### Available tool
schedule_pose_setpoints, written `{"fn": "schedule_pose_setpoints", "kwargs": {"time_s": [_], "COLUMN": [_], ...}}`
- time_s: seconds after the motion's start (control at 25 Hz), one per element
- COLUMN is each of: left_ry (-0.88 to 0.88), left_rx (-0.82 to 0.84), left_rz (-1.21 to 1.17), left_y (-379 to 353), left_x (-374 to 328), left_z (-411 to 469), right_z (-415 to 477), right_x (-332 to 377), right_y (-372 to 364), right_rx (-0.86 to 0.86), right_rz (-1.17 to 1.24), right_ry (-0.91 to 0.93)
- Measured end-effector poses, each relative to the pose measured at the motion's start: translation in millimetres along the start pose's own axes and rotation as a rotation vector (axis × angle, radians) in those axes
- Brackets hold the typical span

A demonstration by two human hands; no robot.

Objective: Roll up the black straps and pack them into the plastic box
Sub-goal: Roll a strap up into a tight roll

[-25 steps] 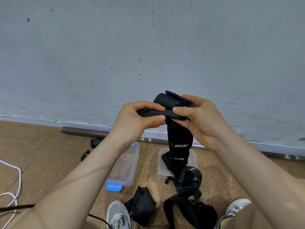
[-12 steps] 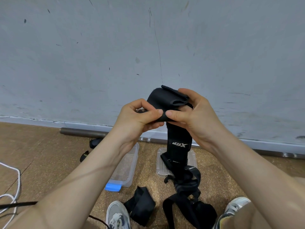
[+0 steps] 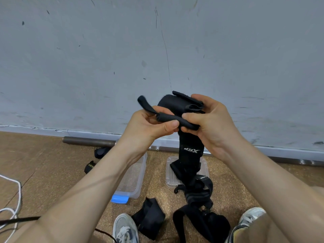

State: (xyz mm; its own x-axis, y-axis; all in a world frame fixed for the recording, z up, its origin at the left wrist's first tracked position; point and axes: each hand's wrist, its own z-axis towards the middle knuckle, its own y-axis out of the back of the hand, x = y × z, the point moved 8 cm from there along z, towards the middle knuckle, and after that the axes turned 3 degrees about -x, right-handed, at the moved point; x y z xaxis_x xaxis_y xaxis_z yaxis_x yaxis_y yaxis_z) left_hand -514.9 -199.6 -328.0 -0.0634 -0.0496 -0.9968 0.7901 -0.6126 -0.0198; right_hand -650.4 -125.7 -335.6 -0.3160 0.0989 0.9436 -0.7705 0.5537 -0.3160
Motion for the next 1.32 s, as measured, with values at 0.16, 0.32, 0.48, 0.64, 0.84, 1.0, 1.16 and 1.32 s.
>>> {"fn": "schedule_pose_setpoints", "kwargs": {"time_s": [0.16, 0.32, 0.48, 0.64, 0.84, 1.0, 1.16, 1.32], "left_ry": [-0.013, 0.036, 0.091, 0.148, 0.180, 0.121, 0.106, 0.090], "left_rx": [-0.030, -0.078, -0.126, -0.077, 0.124, 0.047, -0.047, -0.102], "left_rz": [-0.019, -0.024, -0.116, -0.205, -0.296, -0.301, -0.246, -0.188], "left_y": [-4, -6, 0, -2, -2, -6, -1, 3], "left_x": [0, 2, 5, 12, 7, 8, 10, 13], "left_z": [-1, -2, 3, 3, -1, 0, 2, 3], "right_z": [-1, 1, -2, -3, 2, -3, -9, -10], "right_x": [-1, 2, 4, 4, 1, -7, 1, -1], "right_y": [0, 2, -1, -7, -1, -9, -16, -20], "right_rx": [0.015, 0.003, 0.065, 0.095, 0.081, 0.135, 0.195, 0.205], "right_rz": [-0.048, -0.046, -0.027, -0.119, 0.102, 0.118, 0.003, -0.031], "right_ry": [0.020, 0.036, 0.049, 0.089, -0.051, -0.100, -0.025, 0.000]}}
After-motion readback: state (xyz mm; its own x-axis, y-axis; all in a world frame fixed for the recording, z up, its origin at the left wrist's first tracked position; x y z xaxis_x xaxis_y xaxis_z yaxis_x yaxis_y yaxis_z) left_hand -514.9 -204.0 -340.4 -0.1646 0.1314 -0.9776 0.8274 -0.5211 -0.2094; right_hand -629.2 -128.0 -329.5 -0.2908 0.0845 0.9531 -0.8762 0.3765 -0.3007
